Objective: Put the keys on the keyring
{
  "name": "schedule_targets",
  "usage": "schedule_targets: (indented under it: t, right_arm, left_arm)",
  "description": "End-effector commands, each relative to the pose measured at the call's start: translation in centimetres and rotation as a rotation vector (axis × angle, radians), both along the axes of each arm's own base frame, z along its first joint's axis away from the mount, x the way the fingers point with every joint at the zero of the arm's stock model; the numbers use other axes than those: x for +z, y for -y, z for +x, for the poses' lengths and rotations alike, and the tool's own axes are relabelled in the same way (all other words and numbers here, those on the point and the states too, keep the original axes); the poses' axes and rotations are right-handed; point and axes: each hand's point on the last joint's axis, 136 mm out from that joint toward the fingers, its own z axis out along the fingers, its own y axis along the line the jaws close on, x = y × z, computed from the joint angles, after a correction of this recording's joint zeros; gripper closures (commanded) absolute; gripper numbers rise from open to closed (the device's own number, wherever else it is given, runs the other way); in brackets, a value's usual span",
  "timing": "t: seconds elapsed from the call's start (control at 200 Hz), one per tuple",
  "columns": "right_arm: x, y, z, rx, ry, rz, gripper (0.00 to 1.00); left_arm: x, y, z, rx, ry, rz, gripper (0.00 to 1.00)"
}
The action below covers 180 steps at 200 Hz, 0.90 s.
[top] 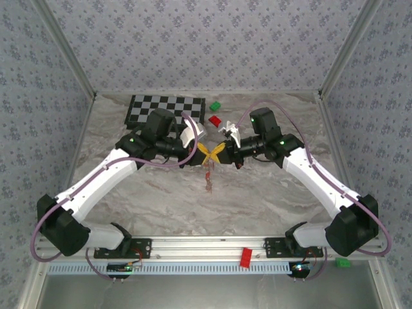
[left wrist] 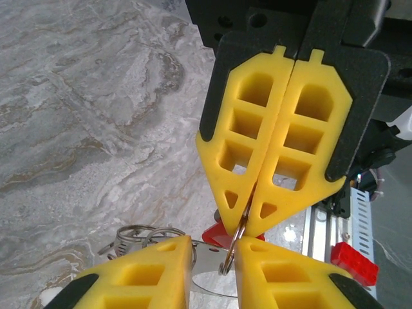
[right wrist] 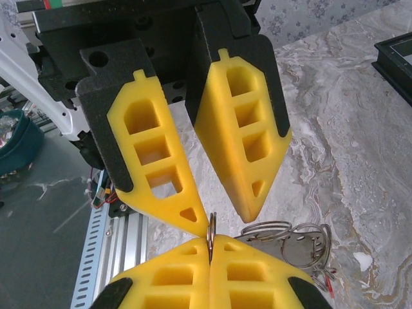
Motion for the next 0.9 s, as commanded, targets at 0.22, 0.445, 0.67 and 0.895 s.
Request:
schedule_targets:
  t: [0.22, 0.445, 0.67, 0.895]
  right_arm:
    - [2.0, -0.4, -0.9, 0.055, 0.046, 0.049, 1.00]
    - [1.9, -0.4, -1.0, 0.058, 0.043, 0.049, 1.00]
    - [1.7, 0.0, -0.7, 0.030, 0.054, 0.039, 0.95]
    - [2.2, 0.5, -0.5, 0.003, 0.076, 0.062, 0.91]
  left_arm:
    - [1.4, 0.9, -0.8, -0.063, -0.015, -0.047, 0.92]
    - [1.4, 0.9, -0.5, -0.051, -0.007, -0.045, 1.00]
    - [1.6, 0.5, -0.2, -0.017, 0.031, -0.045, 1.00]
    - [2.4, 0.3, -0.4, -0.016, 0.051, -0.074, 1.00]
